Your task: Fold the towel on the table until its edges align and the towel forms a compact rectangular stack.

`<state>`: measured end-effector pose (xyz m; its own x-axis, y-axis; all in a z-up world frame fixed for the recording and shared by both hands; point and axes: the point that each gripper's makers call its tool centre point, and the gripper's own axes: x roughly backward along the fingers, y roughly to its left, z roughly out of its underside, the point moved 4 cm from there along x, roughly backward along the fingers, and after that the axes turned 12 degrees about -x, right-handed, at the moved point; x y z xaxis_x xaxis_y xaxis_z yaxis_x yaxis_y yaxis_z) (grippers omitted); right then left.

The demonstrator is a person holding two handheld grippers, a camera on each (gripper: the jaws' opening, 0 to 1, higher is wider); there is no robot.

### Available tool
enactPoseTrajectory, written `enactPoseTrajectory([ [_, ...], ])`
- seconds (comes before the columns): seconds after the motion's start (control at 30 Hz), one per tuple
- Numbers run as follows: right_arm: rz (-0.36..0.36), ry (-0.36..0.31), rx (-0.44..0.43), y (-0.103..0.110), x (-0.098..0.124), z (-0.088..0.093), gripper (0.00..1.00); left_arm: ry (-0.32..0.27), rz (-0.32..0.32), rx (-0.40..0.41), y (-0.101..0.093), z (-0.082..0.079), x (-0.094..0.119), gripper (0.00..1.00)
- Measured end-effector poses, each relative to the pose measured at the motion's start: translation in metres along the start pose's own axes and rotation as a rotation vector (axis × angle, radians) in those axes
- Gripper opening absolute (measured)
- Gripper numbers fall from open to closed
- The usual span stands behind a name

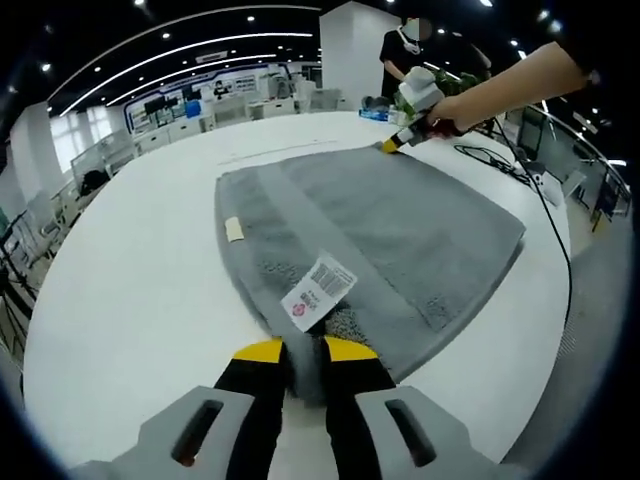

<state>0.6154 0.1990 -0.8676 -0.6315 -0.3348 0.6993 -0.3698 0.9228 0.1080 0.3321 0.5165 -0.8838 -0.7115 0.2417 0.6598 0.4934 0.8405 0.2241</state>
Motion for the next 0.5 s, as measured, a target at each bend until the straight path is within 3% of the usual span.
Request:
enactPoseTrajectory([
  [0.23,-0.047,-0.045,-0.030,-0.004,0.015,-0.012,0.24,-0.009,-0.015,0.010,0.006,-0.012,0.007,0.43],
  [0.33,-0.059,-0.046,-0.050,-0.009,0.023,-0.012,0.29,-0.023,-0.009,-0.037,0.002,-0.027,0.007,0.50],
  [0.37,-0.075,-0.061,-0.127,-0.008,0.026,-0.013,0.29,-0.026,-0.003,-0.052,-0.001,-0.030,0.006,0.51],
  [0.43,-0.100,-0.104,-0.185,-0.009,0.031,-0.018,0.30,-0.046,0.029,-0.068,-0.009,-0.040,0.004,0.52],
  [0.5,-0.102,-0.103,-0.165,-0.010,0.037,-0.018,0.31,-0.070,0.065,-0.089,-0.018,-0.051,0.001,0.54],
])
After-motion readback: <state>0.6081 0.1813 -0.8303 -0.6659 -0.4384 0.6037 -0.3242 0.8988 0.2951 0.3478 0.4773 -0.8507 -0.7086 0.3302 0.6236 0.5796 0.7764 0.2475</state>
